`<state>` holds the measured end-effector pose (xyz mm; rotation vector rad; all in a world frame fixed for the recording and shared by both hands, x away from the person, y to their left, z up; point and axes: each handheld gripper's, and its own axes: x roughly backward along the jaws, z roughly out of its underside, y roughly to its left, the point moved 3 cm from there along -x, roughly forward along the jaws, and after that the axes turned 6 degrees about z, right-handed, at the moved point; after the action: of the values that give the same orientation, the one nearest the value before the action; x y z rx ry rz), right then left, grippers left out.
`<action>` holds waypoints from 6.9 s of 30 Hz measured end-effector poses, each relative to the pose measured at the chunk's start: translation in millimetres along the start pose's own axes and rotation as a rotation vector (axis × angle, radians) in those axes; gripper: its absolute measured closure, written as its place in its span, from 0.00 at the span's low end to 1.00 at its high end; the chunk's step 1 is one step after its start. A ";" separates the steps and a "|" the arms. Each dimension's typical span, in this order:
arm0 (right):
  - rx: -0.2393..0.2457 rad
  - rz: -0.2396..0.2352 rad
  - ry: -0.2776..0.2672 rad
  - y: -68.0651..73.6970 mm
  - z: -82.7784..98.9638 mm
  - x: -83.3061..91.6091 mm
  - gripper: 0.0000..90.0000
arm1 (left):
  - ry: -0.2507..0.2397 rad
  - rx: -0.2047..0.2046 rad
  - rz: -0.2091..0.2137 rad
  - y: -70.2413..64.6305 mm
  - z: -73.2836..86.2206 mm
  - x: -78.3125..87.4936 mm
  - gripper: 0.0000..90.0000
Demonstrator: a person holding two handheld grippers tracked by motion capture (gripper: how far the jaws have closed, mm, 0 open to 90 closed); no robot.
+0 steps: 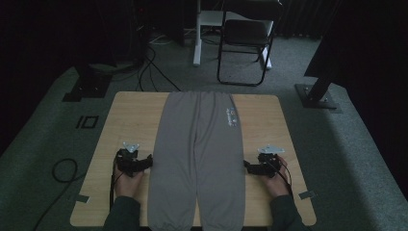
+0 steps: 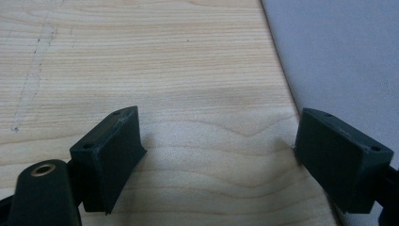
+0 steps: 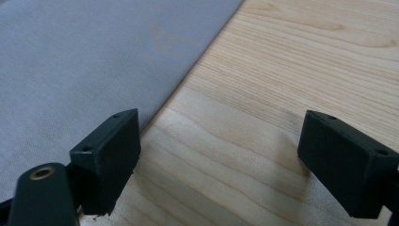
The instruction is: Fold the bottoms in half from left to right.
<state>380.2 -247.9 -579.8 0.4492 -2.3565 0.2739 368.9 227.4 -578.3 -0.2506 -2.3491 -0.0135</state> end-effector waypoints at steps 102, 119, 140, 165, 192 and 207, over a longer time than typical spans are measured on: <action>-0.072 0.018 -0.020 -14.7 6.0 14.1 0.41 | -0.011 -0.325 0.621 -229.0 -94.5 -11.7 0.72; 0.028 -0.019 0.020 36.6 -47.4 -28.1 0.57 | 0.109 -0.291 0.496 -177.6 -56.7 -50.0 0.68; -0.025 -0.027 -0.005 30.0 -30.7 -18.8 0.89 | 0.060 -0.344 0.393 -170.9 -57.8 -60.2 0.79; -0.074 -0.071 -0.050 23.9 -49.4 -9.9 0.63 | 0.075 -0.133 0.385 -99.7 -66.8 -58.4 0.64; -0.128 -0.085 -0.090 7.7 0.9 46.6 0.62 | 0.077 -0.433 0.767 -239.8 10.8 30.7 0.94; -0.003 -0.241 -0.100 78.4 18.1 75.9 0.62 | -0.003 -0.394 0.679 -176.7 27.5 71.1 0.66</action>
<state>286.2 -200.1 -546.4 0.7533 -2.3690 0.1372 267.9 68.9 -536.7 -1.2221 -2.1342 -0.1458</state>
